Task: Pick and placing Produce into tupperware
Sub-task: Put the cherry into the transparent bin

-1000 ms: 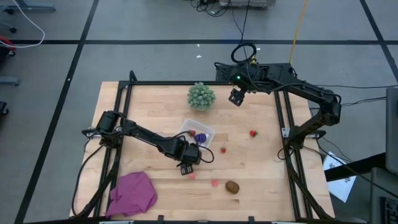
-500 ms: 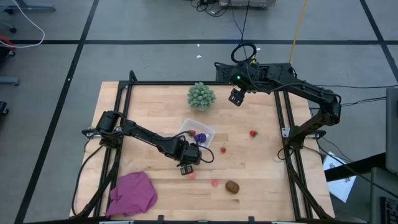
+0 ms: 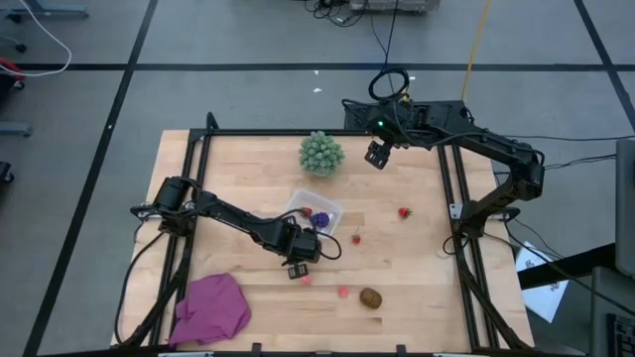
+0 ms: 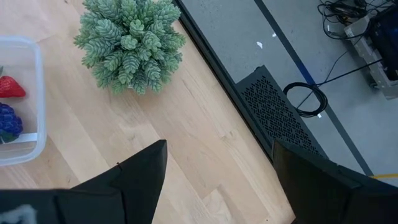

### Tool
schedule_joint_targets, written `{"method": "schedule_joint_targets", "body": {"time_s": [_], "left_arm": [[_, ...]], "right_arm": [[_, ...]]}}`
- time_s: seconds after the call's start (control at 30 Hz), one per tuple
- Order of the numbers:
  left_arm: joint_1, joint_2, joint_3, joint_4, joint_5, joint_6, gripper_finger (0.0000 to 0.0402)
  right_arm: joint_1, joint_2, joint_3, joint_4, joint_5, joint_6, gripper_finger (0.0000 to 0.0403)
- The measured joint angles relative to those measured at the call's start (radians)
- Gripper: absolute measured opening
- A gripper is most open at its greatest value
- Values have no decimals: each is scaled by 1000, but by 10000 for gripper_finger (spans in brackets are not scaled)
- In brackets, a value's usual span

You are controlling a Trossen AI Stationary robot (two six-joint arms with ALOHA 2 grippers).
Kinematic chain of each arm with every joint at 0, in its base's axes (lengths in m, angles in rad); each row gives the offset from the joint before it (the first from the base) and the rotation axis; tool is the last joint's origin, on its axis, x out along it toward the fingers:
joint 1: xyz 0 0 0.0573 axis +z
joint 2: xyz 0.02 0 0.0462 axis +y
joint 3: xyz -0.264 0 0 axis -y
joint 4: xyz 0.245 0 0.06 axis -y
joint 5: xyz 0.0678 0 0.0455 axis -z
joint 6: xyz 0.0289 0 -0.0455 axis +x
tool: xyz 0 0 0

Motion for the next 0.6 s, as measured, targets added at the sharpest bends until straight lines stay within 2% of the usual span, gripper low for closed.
{"method": "schedule_joint_targets", "body": {"time_s": [0.37,0.6], "left_arm": [[0,-100,0,-43,0,-24,120],[20,-181,15,-74,-11,22,120]], "right_arm": [[0,0,0,0,0,0,281],[0,0,0,2,0,0,281]]}}
